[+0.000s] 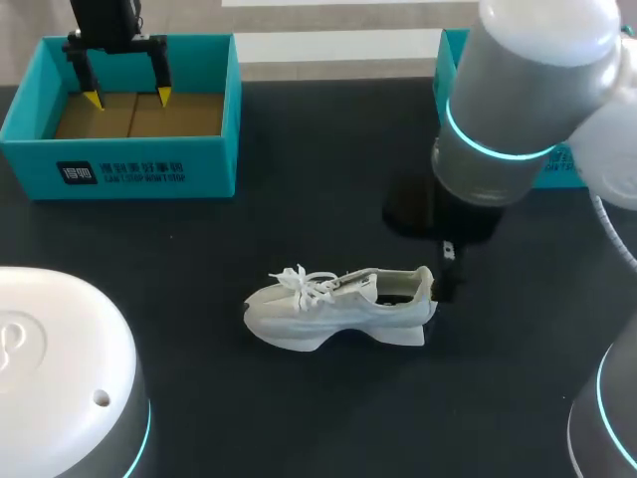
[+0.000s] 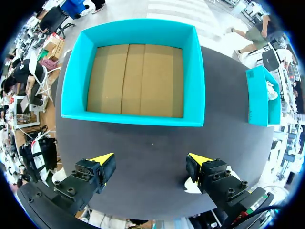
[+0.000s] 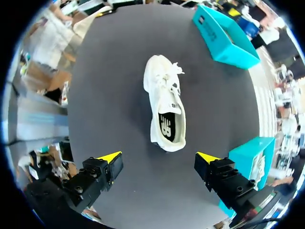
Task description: Take the shoe out of the shoebox, open the shoe tongue, remove and reinsert the insole, then place the shoe into the shoebox
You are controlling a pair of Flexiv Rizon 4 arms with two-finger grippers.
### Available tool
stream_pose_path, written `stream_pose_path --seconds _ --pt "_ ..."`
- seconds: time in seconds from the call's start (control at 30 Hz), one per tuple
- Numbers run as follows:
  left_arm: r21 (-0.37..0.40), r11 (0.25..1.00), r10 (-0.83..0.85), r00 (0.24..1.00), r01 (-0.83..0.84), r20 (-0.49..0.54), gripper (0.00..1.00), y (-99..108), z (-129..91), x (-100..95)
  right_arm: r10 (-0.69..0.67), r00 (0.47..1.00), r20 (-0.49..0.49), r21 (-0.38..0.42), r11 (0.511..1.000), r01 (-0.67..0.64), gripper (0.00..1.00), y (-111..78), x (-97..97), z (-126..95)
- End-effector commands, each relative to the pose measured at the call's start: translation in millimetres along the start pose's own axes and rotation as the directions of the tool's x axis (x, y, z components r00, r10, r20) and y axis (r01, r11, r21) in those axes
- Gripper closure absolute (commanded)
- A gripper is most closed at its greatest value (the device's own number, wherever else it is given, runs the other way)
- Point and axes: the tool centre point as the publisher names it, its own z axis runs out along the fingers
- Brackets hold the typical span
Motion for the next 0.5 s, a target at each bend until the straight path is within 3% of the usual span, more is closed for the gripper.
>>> stream_pose_path --seconds 0.03,0.27,0.3,0.37,0.5 --pt "0.001 1.000 0.000 1.000 0.000 0.000 0.00 0 0 -0.4 -0.331 0.942 0.044 -0.087 0.938 0.334 0.00 -7.6 4.4 1" --pt "0.001 1.000 0.000 1.000 0.000 0.000 0.00 0 0 -0.4 -0.331 0.942 0.044 -0.087 0.938 0.334 0.00 -7.6 4.4 1" --pt "0.001 1.000 0.000 1.000 0.000 0.000 0.00 0 0 -0.4 -0.314 0.949 0.031 -0.123 0.941 0.315 0.00 -12.7 4.5 2" --pt "0.001 1.000 0.000 1.000 0.000 0.000 0.00 0 0 -0.4 -0.281 0.958 0.052 -0.302 0.910 0.284 0.00 -20.8 4.5 4" --pt "0.001 1.000 0.000 1.000 0.000 0.000 0.00 0 0 -0.4 -0.227 0.973 0.047 -0.454 0.863 0.223 0.00 -39.0 1.4 10"
